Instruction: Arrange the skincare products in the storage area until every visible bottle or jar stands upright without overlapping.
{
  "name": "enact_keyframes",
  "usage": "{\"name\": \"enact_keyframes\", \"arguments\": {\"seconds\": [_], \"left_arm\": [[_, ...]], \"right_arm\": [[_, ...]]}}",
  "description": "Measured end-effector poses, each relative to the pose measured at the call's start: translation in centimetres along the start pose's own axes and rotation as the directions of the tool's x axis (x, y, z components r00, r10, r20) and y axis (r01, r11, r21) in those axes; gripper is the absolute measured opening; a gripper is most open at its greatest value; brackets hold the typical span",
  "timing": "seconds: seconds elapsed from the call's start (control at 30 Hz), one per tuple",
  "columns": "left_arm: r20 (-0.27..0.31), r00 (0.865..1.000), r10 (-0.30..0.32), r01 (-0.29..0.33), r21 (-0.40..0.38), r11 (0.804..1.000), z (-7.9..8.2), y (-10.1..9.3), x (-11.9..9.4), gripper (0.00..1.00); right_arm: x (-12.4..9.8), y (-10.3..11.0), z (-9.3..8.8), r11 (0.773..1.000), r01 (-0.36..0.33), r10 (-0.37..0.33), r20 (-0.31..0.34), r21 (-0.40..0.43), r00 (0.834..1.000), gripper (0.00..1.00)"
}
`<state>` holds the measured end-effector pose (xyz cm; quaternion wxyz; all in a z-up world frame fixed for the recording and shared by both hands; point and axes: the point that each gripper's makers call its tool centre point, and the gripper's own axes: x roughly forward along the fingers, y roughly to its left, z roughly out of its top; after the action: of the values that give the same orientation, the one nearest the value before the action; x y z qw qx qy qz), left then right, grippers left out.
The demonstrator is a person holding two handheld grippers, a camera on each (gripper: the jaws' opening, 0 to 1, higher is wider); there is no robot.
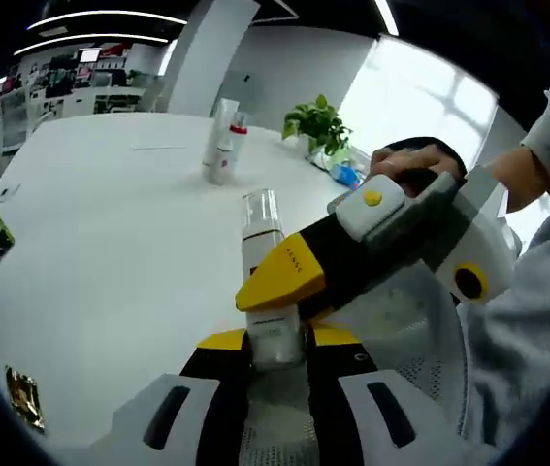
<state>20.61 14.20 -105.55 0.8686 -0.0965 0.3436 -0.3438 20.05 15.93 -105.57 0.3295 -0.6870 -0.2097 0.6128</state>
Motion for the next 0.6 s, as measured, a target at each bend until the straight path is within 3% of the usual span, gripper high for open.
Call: {"name": "enact_keyframes", "arguments": {"seconds": [0.27,0.43,0.6], "left_arm": [[-0.043,0.999,0.016,-0.017,-0.03,0.999,-0.4,-0.2,0.1,0.16],[-0.082,0.995,0.065,-0.066,-0.018,0.998,-1.2,0.6,0.4,0.16],[-0.078,0.993,0.088,-0.089,-0.014,0.996,-1.1,1.0,0.2,0.16]], "right_arm": [[-0.1,0.4,0.0,0.997,0.014,-0.015,0.003,0.077,1.0,0.14],[-0.1,1.0,0.1,0.995,-0.003,0.003,0.0,0.096,1.0,0.14],[-0.5,1.8,-0.3,0.987,0.007,-0.003,-0.021,0.158,1.0,0.22]]}}
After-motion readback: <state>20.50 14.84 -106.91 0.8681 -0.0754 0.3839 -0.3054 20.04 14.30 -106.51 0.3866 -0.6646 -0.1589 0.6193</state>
